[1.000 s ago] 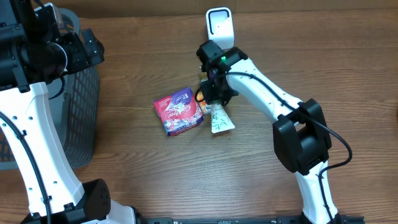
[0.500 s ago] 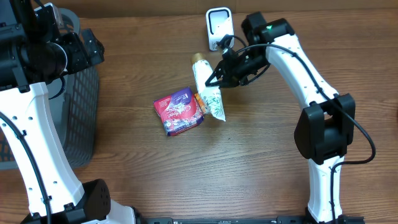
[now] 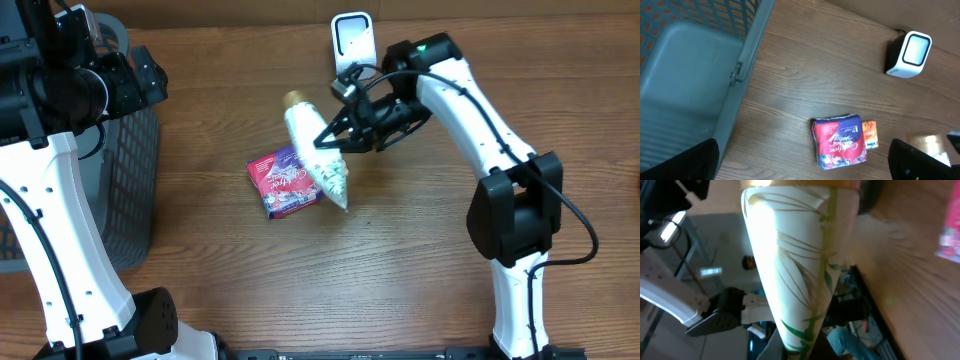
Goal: Scan the item barcode
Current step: 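Lift the white bottle and swing it up to the scanner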
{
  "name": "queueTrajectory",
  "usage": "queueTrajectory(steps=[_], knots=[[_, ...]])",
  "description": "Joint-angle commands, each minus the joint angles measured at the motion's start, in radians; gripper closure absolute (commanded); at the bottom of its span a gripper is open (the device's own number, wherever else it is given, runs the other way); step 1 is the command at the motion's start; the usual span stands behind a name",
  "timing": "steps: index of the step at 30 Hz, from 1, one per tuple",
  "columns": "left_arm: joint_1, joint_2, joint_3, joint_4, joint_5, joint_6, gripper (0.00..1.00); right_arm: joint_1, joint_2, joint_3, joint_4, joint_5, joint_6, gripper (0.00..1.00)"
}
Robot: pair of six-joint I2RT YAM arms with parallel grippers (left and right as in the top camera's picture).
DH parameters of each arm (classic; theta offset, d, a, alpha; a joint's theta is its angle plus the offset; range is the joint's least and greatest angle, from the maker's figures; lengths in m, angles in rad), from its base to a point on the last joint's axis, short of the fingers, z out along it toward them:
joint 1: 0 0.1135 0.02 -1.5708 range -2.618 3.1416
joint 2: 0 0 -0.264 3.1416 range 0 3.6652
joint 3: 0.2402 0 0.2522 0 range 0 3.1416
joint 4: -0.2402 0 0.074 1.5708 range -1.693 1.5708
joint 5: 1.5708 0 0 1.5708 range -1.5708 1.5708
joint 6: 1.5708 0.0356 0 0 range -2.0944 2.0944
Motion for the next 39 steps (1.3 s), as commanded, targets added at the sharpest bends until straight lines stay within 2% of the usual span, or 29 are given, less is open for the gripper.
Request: queueTrajectory(steps=[1,6,26,32,36,39], knots=[[-0.002,-0.004,0.013,0.003,-0.007,0.004,0.0,0.052,-0.011,0.025,-0.002,-0.153,-0.01,0.97],[-0.002,-0.004,0.013,0.003,-0.007,0.004,0.0,0.119,-0.011,0.025,-0.002,-0.153,0.091,0.97],[-0.002,-0.004,0.013,0.003,-0.007,0.004,0.0,0.121,-0.011,0.025,0.005,-0.153,0.092,0.96],[-0.002,-0.004,0.013,0.003,-0.007,0.004,0.0,0.089,-0.011,0.025,0.16,-0.081,0.103,0.96],[-0.002,-0.004,0.013,0.003,-0.007,0.004,0.0,0.059,-0.011,0.025,0.344,0.135,0.317,0.96],[-0.002,-0.004,0.013,0.003,-0.007,0.004,0.0,0.048,-0.011,0.025,0.504,0.583,0.621,0.96]])
